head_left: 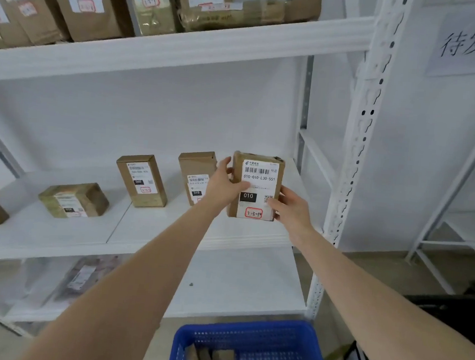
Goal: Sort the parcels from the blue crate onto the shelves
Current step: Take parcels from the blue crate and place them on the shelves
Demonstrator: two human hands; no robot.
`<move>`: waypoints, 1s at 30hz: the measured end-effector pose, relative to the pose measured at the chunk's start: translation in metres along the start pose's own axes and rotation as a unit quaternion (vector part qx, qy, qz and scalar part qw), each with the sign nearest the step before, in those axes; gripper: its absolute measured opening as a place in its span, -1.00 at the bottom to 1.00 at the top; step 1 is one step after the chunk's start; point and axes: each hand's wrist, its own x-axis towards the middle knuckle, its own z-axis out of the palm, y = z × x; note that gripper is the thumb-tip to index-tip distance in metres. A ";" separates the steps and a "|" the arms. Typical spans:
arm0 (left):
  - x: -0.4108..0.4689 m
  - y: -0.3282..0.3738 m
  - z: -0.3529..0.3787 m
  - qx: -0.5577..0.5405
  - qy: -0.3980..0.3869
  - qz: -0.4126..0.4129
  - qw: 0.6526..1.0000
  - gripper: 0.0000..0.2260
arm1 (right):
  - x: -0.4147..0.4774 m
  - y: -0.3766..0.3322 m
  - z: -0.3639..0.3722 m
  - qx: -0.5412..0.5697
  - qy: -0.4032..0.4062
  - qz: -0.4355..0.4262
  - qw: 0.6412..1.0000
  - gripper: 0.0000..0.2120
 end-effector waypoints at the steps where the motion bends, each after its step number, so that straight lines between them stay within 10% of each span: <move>1: 0.001 0.000 0.007 0.040 0.006 0.018 0.999 -0.22 | 0.004 0.007 -0.004 -0.009 0.015 0.002 1.000 -0.59; 13: 0.037 -0.049 0.082 0.267 -0.024 0.125 0.955 -0.52 | 0.048 0.069 -0.040 -0.174 0.197 0.039 0.964 -0.77; 30: 0.082 -0.095 0.120 0.437 -0.050 0.308 0.844 -0.48 | 0.084 0.132 -0.046 -0.264 0.191 0.067 0.943 -0.69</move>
